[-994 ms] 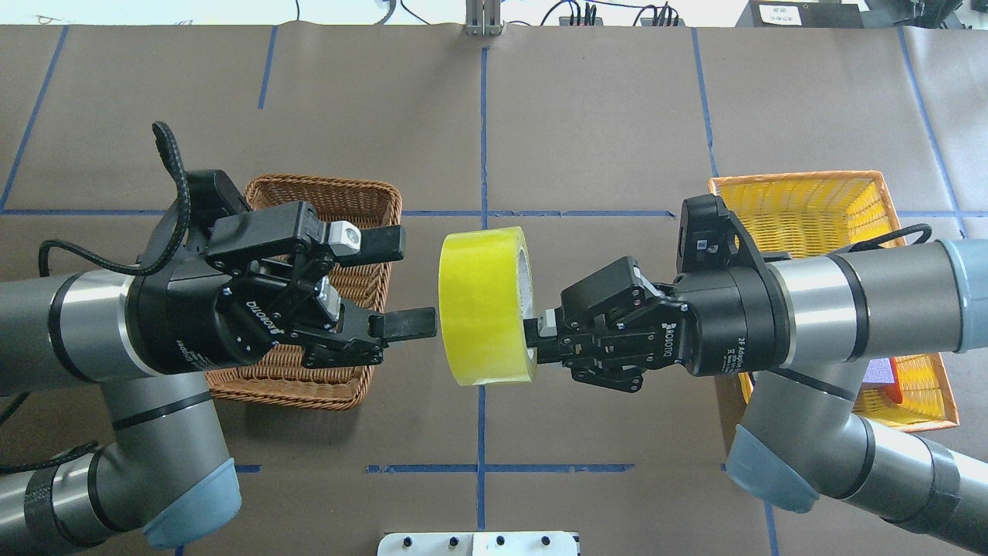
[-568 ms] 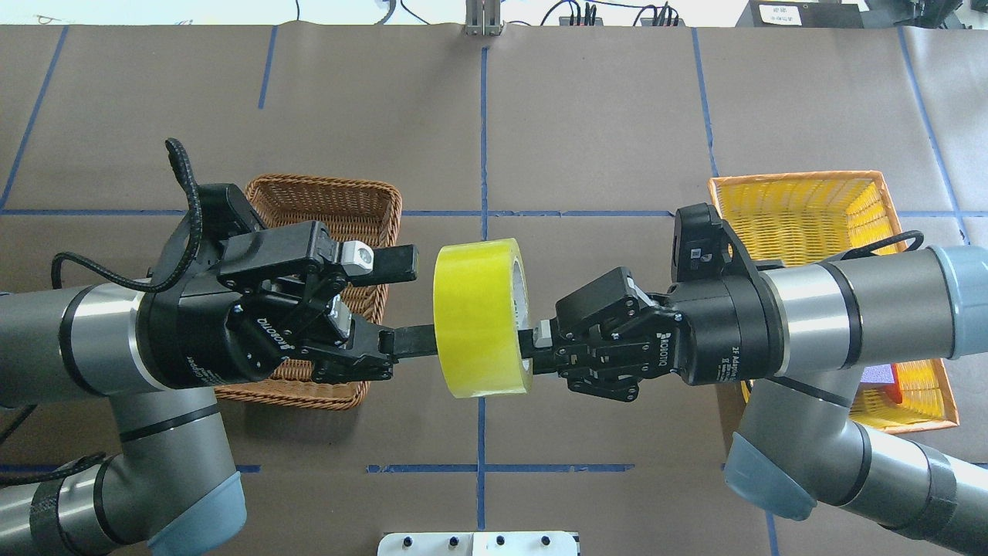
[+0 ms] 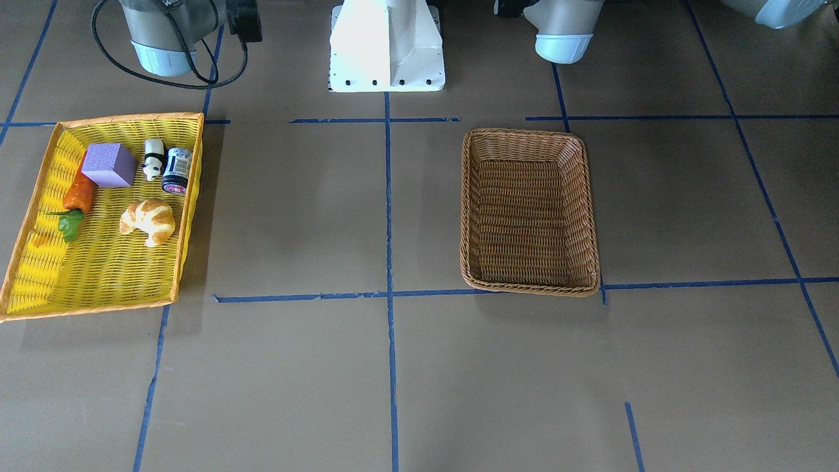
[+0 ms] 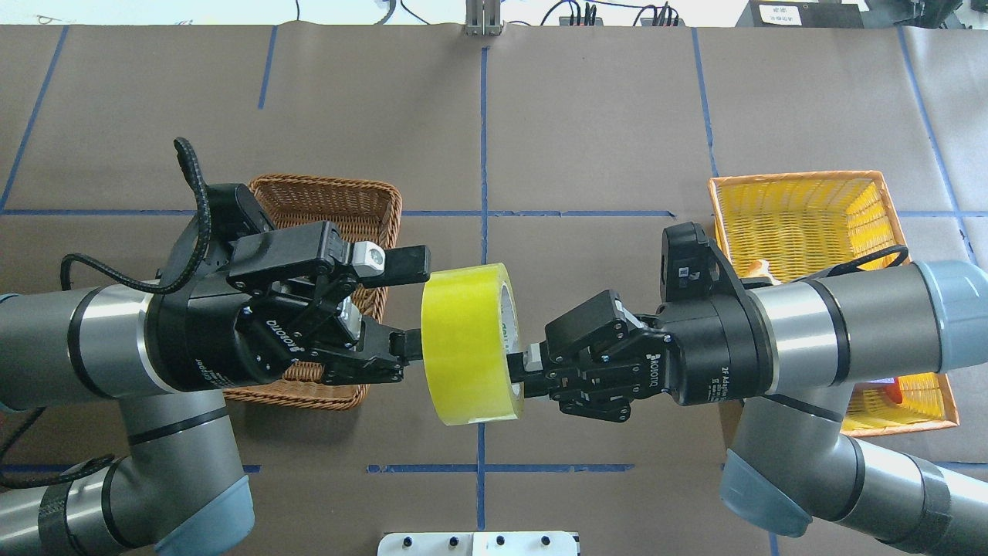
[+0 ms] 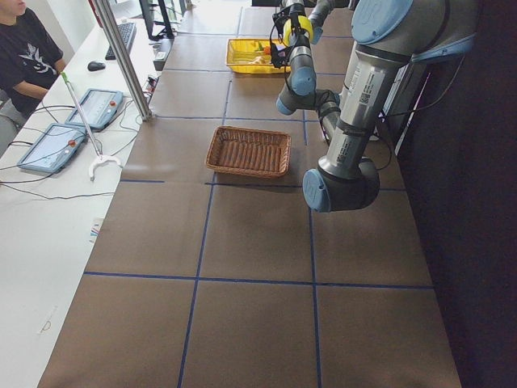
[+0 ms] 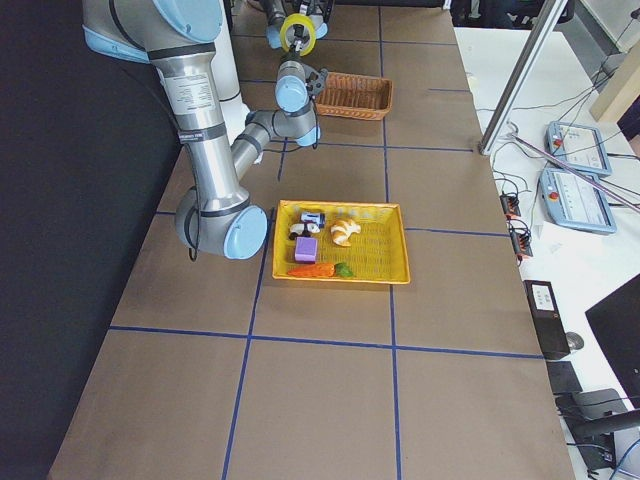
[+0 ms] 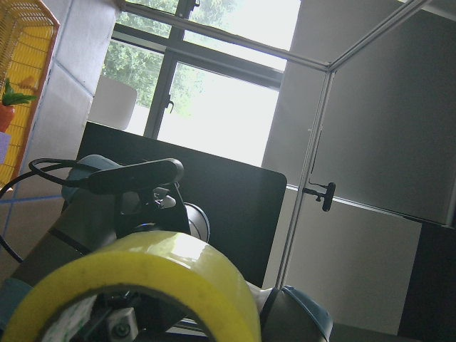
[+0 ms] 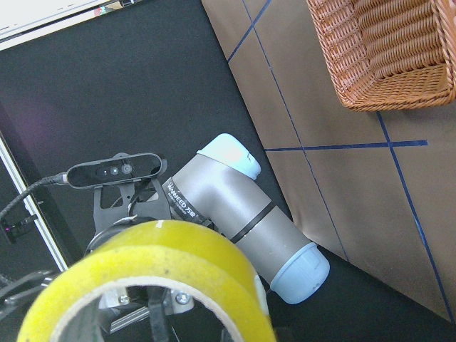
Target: Move tape to another basket
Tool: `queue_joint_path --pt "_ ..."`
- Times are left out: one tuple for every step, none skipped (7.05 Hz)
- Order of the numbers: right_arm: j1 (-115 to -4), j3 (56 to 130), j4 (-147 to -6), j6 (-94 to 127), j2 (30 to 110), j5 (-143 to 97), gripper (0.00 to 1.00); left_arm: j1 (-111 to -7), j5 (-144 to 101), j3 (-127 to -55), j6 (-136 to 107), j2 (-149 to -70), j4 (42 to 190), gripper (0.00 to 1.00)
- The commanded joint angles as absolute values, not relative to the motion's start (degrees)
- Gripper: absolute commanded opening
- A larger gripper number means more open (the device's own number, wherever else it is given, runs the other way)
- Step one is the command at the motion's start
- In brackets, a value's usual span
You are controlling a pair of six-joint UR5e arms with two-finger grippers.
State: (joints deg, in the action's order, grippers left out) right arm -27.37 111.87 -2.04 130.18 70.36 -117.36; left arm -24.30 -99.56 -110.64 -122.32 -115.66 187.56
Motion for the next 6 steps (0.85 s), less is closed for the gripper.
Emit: queue_joint_path --pt "-27.2 111.6 -2.0 130.1 70.1 -117.3 0.0 -21.9 -97.7 -110.5 -120.3 -115.8 187.6 0.93" --pt "-27.1 111.6 -2.0 130.1 70.1 -117.3 0.0 -21.4 -97.3 -110.3 -120.1 -116.1 187.6 0.83" --pt "-26.9 111.5 -2.0 130.0 70.1 -117.3 0.0 -21.2 -97.3 -110.3 -120.1 -116.1 187.6 0.69" --pt "-26.9 111.5 -2.0 130.0 70.1 -117.3 0.01 -21.1 -97.3 -110.3 -120.1 -116.1 187.6 0.5" --pt "-26.7 111.5 -2.0 129.8 70.3 -117.4 0.07 -21.2 -97.2 -110.4 -120.1 -116.1 187.6 0.18" --pt "-26.5 111.1 -2.0 129.7 70.2 -117.6 0.98 -21.1 -96.3 -110.7 -120.1 -116.0 187.6 0.0"
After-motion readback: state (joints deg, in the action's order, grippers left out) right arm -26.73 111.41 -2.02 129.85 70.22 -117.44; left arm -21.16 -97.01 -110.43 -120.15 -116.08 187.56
